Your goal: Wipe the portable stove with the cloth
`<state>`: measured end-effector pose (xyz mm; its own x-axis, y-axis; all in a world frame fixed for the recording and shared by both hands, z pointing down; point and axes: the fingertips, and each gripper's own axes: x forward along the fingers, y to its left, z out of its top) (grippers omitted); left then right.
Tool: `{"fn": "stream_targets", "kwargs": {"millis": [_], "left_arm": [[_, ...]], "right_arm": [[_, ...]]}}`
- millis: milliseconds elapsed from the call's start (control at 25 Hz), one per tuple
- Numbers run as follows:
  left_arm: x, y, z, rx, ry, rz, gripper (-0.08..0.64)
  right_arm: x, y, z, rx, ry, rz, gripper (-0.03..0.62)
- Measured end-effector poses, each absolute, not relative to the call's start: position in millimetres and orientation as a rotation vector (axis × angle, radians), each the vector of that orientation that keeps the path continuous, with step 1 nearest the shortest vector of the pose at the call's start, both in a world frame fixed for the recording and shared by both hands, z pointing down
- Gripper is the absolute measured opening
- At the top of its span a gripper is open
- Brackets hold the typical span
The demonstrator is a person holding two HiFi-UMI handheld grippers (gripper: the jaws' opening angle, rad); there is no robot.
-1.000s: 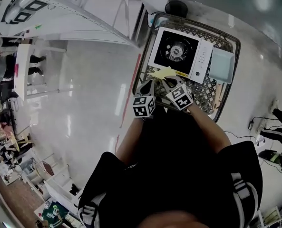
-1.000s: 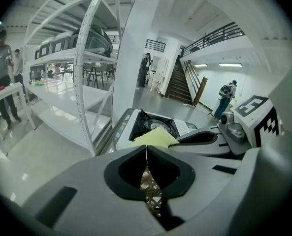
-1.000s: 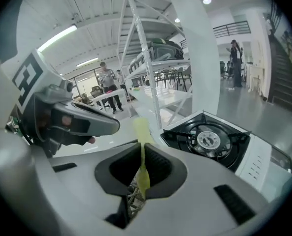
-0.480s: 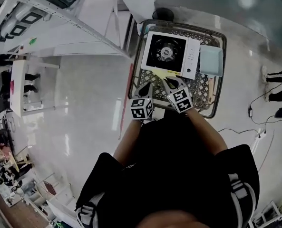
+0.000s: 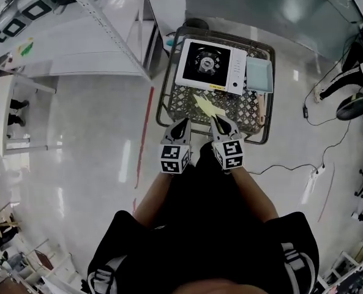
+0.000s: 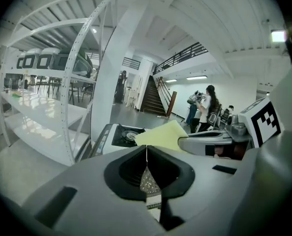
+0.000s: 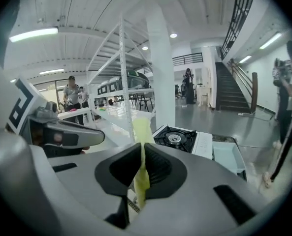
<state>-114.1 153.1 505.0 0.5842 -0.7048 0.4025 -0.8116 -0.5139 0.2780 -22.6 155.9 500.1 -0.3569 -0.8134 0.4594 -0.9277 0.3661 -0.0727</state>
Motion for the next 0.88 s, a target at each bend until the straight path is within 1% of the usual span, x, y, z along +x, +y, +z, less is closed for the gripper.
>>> {"fn": "stream_targets", "kwargs": {"millis": [360,640,880], "left_arm": [[-103,217,486,2.495,-1.065,0.329,0.021],[-87,217,446,2.575,-1.09,0.306,0.021],[-39,227,413,2.587,-1.078,0.205,0.021]], "right_arm": [[-17,233,484,1.618,-2.192,0.437,0.018],[19,242,436,1.786,-2.206,0.366,0.018],[67,261,382,1.903,-2.204,0.274,0.018]]}}
